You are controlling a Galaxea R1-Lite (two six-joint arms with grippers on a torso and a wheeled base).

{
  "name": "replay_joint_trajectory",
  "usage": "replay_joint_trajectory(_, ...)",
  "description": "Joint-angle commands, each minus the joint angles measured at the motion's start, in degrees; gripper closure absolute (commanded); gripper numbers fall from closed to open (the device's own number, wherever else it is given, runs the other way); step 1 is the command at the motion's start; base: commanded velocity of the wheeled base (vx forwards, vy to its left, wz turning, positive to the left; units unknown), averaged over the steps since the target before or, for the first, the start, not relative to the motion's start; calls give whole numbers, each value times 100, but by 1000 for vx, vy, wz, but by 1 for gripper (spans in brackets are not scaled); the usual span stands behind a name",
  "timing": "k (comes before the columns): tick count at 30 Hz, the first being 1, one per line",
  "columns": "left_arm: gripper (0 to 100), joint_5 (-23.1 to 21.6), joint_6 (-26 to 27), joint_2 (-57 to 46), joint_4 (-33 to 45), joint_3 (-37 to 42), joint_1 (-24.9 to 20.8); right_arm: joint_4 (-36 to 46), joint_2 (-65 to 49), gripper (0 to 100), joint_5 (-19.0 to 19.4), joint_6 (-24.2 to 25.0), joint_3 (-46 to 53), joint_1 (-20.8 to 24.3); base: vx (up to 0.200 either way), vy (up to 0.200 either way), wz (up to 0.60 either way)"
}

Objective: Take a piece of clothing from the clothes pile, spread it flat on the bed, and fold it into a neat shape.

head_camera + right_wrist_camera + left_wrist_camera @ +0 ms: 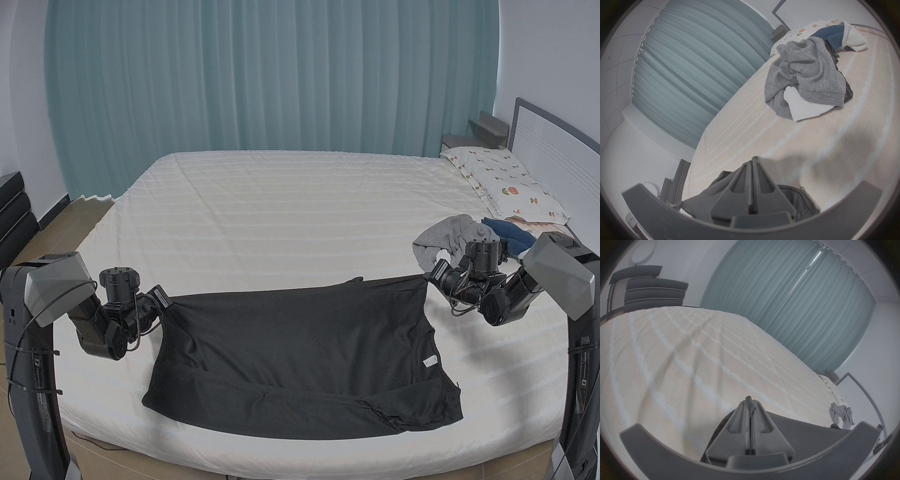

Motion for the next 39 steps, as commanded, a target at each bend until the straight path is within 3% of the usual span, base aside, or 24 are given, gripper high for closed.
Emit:
replay_joint_trajectory(1, 100, 1, 102, -213, -13, 146, 21, 0, -408, 100, 193, -28, 421, -48, 0, 0, 0)
replay_joint_trajectory(12, 100, -8, 454, -600, -13, 761, 100, -26, -1156, 100, 676, -327, 1669, -198, 0, 0, 0)
replay_joint_trajectory(13, 100, -8, 884, -626, -30, 1315, 74, -26, -1410, 100, 957, -503, 2346, -206, 0, 0, 0)
replay_joint_trajectory(16, 100, -25, 1315, -609, -267, 1799, 65, -96, -1472, 100, 1072, -757, 2865, -215, 0, 0, 0)
replay_joint_trajectory(21, 100, -8, 1552, -530, -847, 2343, 65, -140, -1384, 100, 1072, -1302, 3445, -171, 0, 0, 0)
replay_joint_trajectory(27, 100, -8, 1992, -284, -953, 2792, 56, -149, -1076, 100, 922, -1707, 3700, -4, 0, 0, 0)
replay_joint_trajectory(39, 100, -17, 1983, -248, -1058, 3003, 38, -149, -883, 100, 738, -1733, 3717, 145, 0, 0, 0)
